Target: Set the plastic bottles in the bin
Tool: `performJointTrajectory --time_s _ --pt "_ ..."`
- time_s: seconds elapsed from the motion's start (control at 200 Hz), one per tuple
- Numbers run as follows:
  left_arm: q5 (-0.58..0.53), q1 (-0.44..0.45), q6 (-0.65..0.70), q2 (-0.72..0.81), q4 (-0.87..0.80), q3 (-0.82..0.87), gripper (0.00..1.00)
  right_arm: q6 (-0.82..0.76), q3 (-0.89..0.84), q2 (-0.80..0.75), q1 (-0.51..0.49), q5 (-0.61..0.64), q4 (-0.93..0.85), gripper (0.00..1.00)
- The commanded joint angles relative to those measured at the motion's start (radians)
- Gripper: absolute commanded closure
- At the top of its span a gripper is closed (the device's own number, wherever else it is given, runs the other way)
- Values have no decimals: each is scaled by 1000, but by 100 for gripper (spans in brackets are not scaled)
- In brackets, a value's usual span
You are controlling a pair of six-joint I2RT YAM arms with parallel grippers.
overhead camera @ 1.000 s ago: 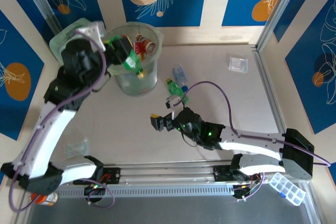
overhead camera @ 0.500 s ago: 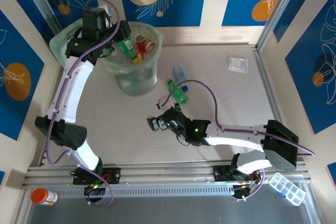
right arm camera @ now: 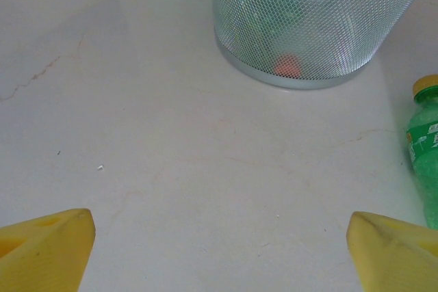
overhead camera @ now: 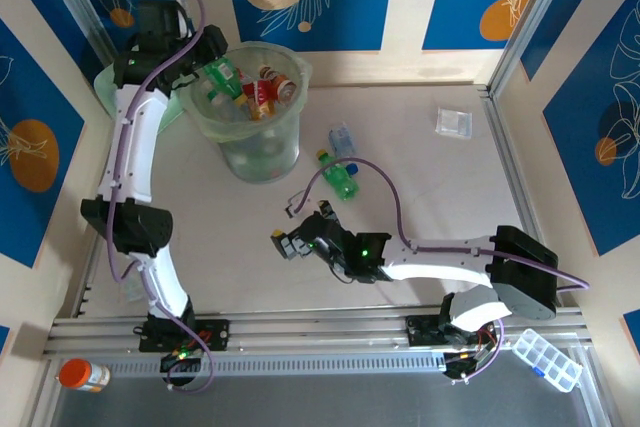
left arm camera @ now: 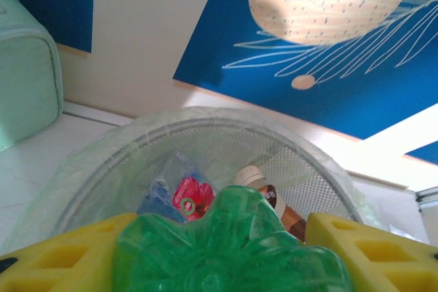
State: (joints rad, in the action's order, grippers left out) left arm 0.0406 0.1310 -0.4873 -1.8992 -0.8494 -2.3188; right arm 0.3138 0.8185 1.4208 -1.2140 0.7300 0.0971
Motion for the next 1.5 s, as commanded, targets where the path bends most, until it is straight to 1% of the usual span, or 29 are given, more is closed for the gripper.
performJointTrajectory --time_s 0.0,0.135,0.195,0.295,0.345,0.4,0.49,0.535,0.61,0.64,0.67,0.74,0.805,0.87,0.955,1.08,1.2,1.256,1.336,1.411,1.466,1.496 --pt "-27 1 42 -21 -100 -30 67 -15 36 15 -9 16 25 5" --pt "-16 1 30 -18 -57 74 62 -23 45 30 -16 13 21 5" --pt "7 1 29 -28 -53 91 61 -29 48 35 -19 20 21 4" --pt "81 1 36 -53 -62 102 59 -32 55 43 -20 29 15 4" --pt "86 2 38 -48 -59 128 59 -32 57 46 -20 27 15 4" --pt "90 2 38 -24 -18 191 58 -31 57 46 -22 18 16 4" --pt "91 2 42 0 9 246 59 -35 58 52 -25 17 20 4" --pt "97 2 47 5 9 254 61 -37 60 56 -27 18 20 4" --pt "101 0 57 10 2 253 61 -41 63 61 -30 20 20 4" --pt "96 1 61 12 -3 248 58 -42 63 62 -31 22 20 4" --pt "86 -1 66 15 -9 239 54 -42 65 64 -32 22 20 4" --pt "72 -5 80 24 -13 220 36 -46 64 66 -33 22 22 4" --pt "74 -13 88 36 -2 209 24 -51 64 64 -35 19 25 4" --pt "69 -25 94 43 -5 186 19 -55 61 63 -38 16 31 4" --pt "37 -31 114 40 -36 118 18 -59 59 61 -38 11 37 4" --pt "-37 -33 141 38 -62 53 18 -53 60 66 -38 22 38 4" --pt "-35 -32 157 33 -57 43 18 -53 59 67 -38 16 40 4" --pt "-32 -32 163 25 -63 42 25 -56 62 69 -39 15 40 4" --pt "-18 -30 176 20 -62 58 42 -55 62 72 -36 18 38 4" --pt "2 -27 176 21 -50 110 57 -55 63 73 -36 20 39 4" --pt "2 -21 174 27 -28 164 63 -52 63 75 -36 19 39 4" --pt "-8 -16 168 35 -8 206 65 -51 64 75 -37 19 39 4"
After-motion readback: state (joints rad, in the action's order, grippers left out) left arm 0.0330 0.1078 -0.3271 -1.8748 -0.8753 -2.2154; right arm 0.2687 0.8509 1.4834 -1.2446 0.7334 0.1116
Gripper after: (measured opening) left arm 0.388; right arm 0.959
